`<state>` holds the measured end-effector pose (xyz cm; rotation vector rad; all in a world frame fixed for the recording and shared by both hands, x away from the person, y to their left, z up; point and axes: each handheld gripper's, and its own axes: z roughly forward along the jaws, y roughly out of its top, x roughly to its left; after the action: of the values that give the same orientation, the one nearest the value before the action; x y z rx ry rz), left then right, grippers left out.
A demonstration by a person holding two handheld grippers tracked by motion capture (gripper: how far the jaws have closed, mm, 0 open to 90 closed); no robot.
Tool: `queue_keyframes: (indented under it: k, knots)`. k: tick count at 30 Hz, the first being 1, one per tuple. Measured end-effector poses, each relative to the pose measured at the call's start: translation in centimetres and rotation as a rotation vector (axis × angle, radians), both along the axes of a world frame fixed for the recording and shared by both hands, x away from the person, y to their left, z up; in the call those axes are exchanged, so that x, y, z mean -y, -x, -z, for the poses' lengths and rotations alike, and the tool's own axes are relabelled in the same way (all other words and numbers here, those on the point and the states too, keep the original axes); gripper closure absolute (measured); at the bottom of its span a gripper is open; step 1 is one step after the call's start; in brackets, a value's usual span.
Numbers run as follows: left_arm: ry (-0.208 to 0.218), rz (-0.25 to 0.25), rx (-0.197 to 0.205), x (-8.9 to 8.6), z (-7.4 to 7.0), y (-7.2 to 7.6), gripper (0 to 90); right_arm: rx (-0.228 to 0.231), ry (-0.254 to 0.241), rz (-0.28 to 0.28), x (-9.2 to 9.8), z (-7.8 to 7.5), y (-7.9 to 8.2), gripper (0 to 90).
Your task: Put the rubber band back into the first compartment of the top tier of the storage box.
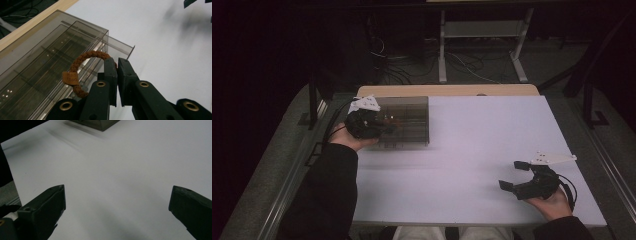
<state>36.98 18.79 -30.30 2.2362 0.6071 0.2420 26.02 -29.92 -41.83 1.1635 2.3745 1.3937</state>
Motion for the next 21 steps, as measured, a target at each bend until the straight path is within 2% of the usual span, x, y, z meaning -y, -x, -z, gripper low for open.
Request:
queue_keyframes:
  k: [8,21]
  knots:
    - [-0.023,-0.032,-0.010,-1.3,0.6,-0.1,85.1,-0.011,-0.001,0.004,0.0,0.0,0.0,0.2]
    - [-0.028,-0.083,-0.017,-3.1,1.5,-0.3,85.1,-0.010,-0.001,0.006,0.0,0.0,0.0,0.2]
